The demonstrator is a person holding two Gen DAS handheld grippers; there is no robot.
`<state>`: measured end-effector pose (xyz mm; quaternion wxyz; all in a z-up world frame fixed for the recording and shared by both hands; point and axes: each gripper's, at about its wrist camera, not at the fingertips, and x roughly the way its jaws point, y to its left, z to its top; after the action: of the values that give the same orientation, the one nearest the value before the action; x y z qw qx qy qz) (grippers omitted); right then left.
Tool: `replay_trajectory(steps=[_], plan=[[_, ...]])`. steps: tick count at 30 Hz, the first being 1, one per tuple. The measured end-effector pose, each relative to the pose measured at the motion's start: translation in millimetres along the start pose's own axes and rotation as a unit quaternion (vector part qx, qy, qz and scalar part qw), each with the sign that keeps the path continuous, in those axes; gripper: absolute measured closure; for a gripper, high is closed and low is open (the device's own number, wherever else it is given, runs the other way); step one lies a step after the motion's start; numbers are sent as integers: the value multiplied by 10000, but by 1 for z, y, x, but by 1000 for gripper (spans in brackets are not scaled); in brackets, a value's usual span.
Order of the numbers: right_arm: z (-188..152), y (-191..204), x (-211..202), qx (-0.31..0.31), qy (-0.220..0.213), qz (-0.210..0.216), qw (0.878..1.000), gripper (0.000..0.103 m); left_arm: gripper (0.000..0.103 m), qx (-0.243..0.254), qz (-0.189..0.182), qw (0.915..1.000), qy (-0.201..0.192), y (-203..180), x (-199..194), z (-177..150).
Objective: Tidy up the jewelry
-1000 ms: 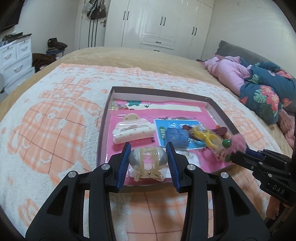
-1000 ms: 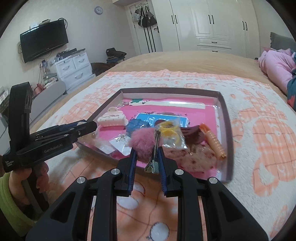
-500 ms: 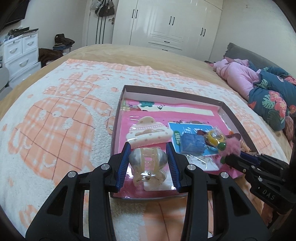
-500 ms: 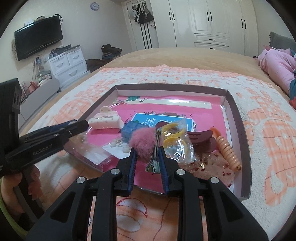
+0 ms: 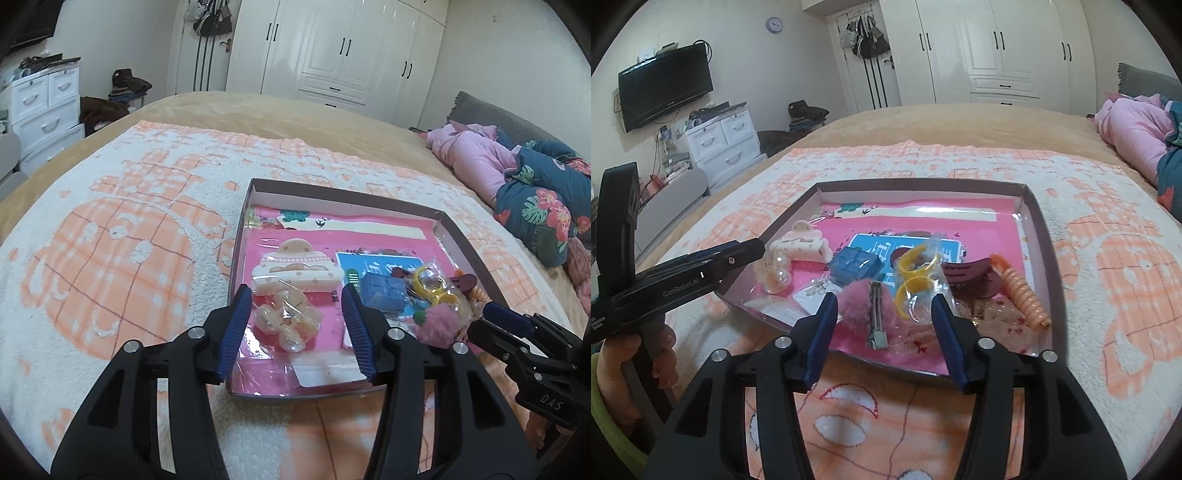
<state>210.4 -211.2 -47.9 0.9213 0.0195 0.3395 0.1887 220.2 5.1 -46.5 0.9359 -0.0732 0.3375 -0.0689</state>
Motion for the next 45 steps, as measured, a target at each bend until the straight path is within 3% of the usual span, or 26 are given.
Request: replay_trajectory(steps=[11,26,33,45], plan=[[-8,-12,-45,144,-431,-307,9985,30,41,199,-59,9995,-244,-12,-35,-8],[-31,-14,-91,328,-642,-447,9964,8,12,362,-38,9973,-632,-25,-90,-24],[-44,-9,-104,362,-640,-430,9964,7,11,271,52,9984,-501,-20,-99,-40],[-64,3,-135,173,-1272,-636,9897,6,11,418,145,9973,-590,-25,-110,-64]])
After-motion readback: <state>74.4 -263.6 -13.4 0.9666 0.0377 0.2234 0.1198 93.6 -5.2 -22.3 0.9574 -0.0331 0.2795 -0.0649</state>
